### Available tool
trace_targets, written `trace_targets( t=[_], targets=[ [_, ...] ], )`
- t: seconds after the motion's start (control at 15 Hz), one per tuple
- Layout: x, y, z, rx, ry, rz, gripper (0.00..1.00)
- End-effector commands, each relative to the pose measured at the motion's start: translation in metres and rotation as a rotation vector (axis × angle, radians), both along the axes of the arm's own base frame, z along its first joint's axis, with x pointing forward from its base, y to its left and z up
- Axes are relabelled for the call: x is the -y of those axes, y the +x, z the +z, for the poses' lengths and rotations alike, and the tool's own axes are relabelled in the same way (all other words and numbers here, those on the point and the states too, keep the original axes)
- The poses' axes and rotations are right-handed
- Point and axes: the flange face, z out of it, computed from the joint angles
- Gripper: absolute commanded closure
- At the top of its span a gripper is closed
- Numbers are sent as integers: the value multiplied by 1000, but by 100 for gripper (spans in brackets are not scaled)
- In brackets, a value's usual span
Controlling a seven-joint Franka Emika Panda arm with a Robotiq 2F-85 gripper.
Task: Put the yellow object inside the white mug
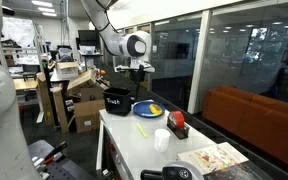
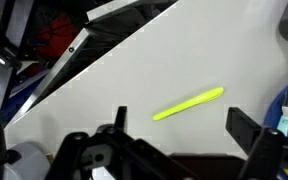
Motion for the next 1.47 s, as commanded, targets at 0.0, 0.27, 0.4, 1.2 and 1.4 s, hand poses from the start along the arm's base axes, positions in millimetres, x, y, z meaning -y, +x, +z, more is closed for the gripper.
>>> trace_targets(
  t=[0.0, 0.27, 0.4, 1.2, 1.4],
  targets=[
    [1, 11, -11, 1, 18, -78, 0],
    [-9, 8, -6, 19, 63, -25, 0],
    [-8, 9, -13, 8, 40, -40, 0],
    [1, 30, -37, -24, 40, -173, 0],
    [4, 42, -60, -41, 30, -253, 0]
  ],
)
